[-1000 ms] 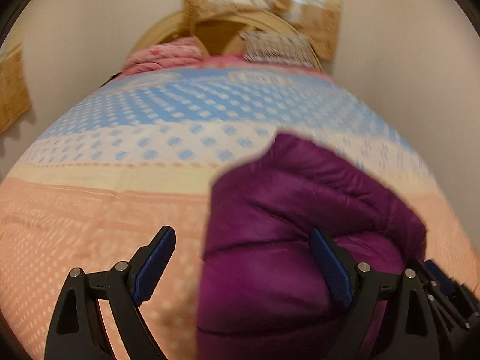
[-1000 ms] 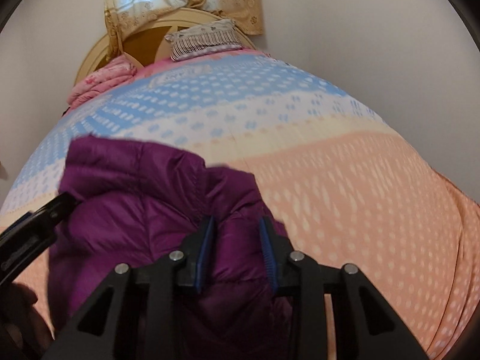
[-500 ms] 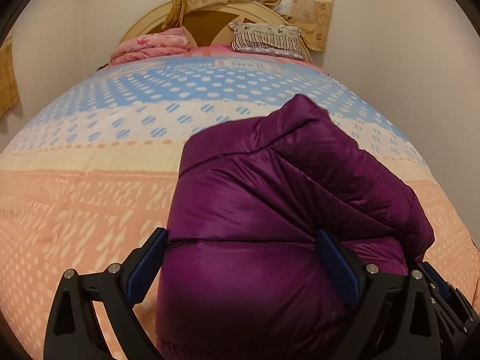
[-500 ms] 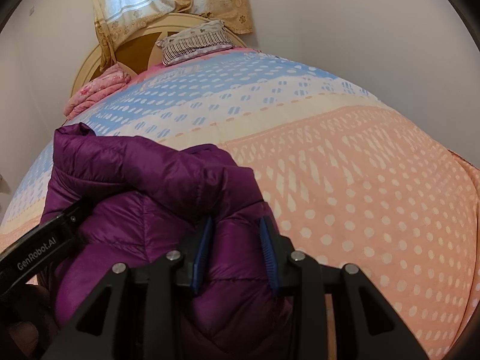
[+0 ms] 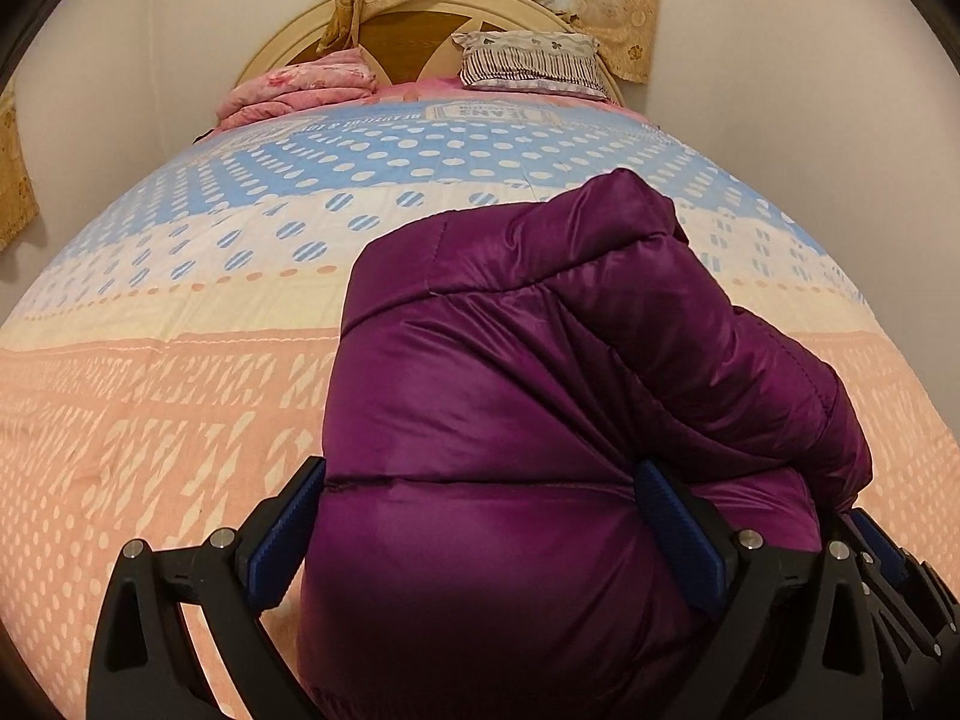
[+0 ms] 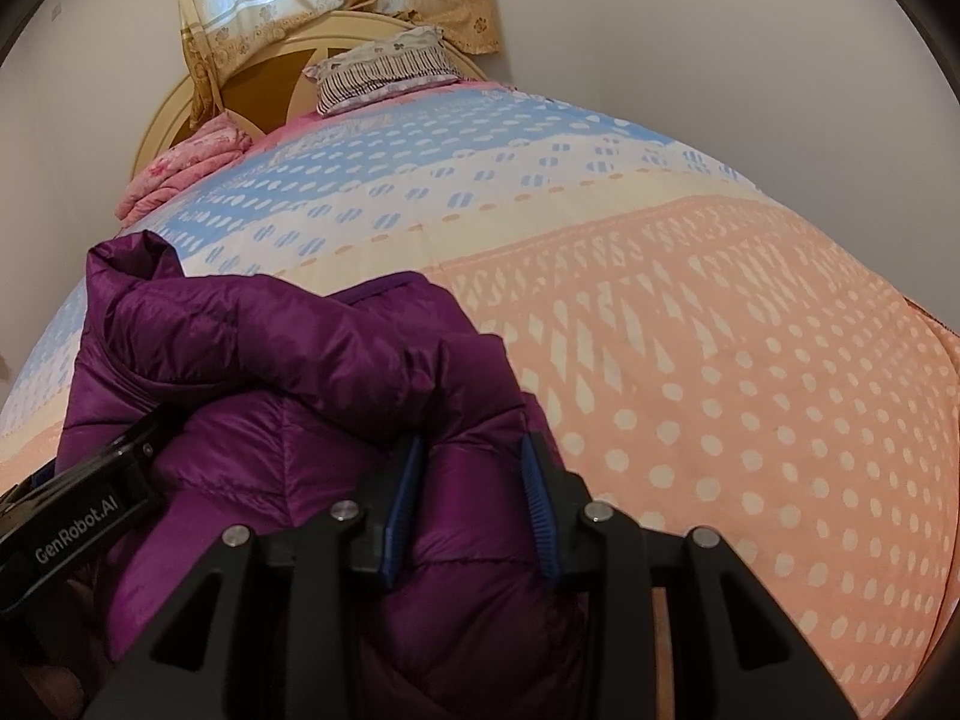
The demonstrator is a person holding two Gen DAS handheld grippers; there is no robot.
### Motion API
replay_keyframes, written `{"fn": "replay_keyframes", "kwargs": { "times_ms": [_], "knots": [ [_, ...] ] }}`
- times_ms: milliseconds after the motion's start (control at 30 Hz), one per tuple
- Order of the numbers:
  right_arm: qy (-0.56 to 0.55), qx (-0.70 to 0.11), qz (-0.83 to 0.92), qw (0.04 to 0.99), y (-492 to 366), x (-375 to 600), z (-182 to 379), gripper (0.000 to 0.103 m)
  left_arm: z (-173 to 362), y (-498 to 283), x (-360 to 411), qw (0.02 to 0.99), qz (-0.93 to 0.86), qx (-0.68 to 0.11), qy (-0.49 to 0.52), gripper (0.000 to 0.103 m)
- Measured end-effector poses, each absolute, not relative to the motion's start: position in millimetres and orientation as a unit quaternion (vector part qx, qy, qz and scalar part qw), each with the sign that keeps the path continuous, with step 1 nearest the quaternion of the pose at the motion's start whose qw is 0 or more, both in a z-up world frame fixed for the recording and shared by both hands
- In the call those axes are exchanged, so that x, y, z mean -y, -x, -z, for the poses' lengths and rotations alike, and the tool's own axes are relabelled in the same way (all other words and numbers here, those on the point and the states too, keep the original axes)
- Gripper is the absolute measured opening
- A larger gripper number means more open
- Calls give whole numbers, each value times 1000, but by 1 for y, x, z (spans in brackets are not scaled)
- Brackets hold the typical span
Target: Fold large clothes
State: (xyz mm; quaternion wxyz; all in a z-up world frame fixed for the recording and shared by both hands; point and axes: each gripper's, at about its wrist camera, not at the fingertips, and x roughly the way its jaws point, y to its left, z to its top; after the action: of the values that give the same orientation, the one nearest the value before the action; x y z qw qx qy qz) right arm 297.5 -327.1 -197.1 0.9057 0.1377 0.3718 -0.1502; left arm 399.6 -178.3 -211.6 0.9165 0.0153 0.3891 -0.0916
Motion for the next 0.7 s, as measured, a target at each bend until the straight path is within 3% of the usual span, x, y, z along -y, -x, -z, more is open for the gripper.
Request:
{"fn": "replay_keyframes", "kwargs": {
  "times_ms": [267,433,600,667,700],
  "knots": [
    [-129,-378,152,904,-299,326,195,36,214,-401,183,916,87,-391,-28,101],
    [-127,-347,150,917,-289,325,162,38,199,-395,173,912,94,-399,-16,101],
    [-123,-317,110,934,-304,317,138,38,169,-369,151,943,84,-322,-26,101],
    [-129,-333,105,928,-322,322,151,32,178,-373,151,938,82,-334,-47,101],
    [-134,-341,107,924,-328,327,160,23,184,-376,151,934,80,-343,-53,101]
  ]
}}
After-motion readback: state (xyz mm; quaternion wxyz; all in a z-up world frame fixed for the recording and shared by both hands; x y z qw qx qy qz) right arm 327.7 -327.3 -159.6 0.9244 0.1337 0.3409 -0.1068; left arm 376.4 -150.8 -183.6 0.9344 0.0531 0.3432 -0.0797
